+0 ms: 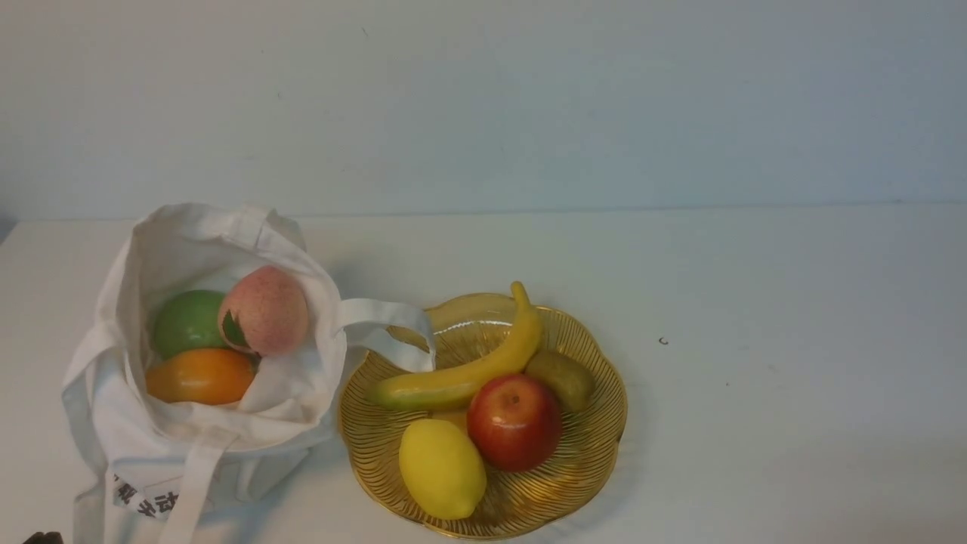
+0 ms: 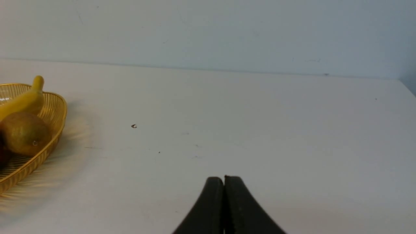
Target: Take the fruit out of the cloth bag on the white table and place them on a plate.
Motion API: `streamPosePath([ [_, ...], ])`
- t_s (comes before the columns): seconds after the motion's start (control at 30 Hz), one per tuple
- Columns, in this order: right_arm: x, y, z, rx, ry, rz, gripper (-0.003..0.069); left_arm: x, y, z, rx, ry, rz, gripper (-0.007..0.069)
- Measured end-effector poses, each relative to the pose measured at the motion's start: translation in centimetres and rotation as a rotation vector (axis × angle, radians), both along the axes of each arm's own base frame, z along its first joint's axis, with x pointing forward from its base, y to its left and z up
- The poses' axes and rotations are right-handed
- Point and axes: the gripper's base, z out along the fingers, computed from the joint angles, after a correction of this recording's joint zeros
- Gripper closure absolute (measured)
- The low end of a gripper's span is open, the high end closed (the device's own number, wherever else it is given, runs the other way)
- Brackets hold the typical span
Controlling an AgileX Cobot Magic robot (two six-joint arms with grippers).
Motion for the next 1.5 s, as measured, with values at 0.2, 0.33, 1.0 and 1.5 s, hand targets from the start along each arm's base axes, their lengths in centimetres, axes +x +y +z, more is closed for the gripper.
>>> streamPosePath([
  [0.2, 0.00, 0.00, 0.00, 0.000, 0.000, 0.000, 0.0674, -0.08, 0.02, -0.28, 0.001, 0.032, 0.002, 0.0631],
  [0.33, 0.00, 0.00, 0.00, 0.000, 0.000, 0.000, 0.0674, -0.09, 0.02, -0.29, 0.001, 0.034, 0.002, 0.0631],
  [1.0, 0.00, 0.00, 0.00, -0.001, 0.000, 0.000, 0.0674, -0.11, -0.26, -0.32, 0.003, 0.037, -0.052, 0.0631],
  [1.5, 0.00, 0.00, 0.00, -0.001, 0.000, 0.000, 0.0674, -0.11, -0.26, -0.32, 0.003, 0.037, -0.052, 0.0631],
])
